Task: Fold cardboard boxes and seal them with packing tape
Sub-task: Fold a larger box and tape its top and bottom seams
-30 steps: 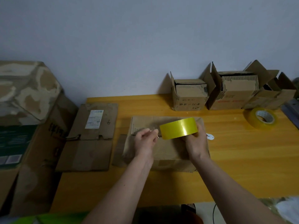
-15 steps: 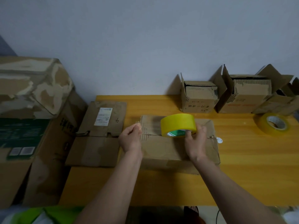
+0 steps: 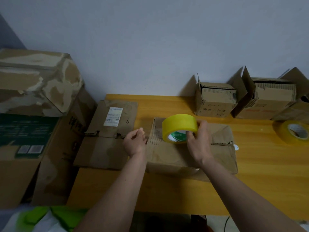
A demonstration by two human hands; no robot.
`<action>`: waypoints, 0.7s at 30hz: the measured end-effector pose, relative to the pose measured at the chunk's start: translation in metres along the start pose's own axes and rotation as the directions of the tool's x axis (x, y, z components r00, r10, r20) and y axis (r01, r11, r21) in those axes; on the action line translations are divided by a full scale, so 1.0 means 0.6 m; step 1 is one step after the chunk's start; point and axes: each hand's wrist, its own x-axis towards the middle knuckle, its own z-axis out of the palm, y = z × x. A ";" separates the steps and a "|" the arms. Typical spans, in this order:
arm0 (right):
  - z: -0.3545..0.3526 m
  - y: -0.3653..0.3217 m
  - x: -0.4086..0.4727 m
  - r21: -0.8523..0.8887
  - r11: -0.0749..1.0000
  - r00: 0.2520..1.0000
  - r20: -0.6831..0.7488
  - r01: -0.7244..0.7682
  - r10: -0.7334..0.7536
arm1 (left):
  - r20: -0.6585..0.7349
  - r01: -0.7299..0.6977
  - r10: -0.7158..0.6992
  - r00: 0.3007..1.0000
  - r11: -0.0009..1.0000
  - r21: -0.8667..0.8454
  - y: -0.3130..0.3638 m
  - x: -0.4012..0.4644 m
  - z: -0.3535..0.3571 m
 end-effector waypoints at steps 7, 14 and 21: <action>0.010 -0.007 0.003 0.003 1.000 1.000 0.024 -0.020 0.020 | -0.008 0.091 -0.091 0.996 0.996 0.009 -0.012 0.022 0.002; 0.010 -0.014 -0.004 0.004 1.000 0.999 0.035 -0.007 0.006 | 0.069 0.221 -0.228 0.971 0.970 0.098 -0.021 0.043 0.002; 0.011 -0.016 -0.007 -0.003 1.000 0.999 0.042 0.003 -0.003 | 0.077 0.116 -0.142 0.987 0.954 0.275 -0.026 0.053 0.006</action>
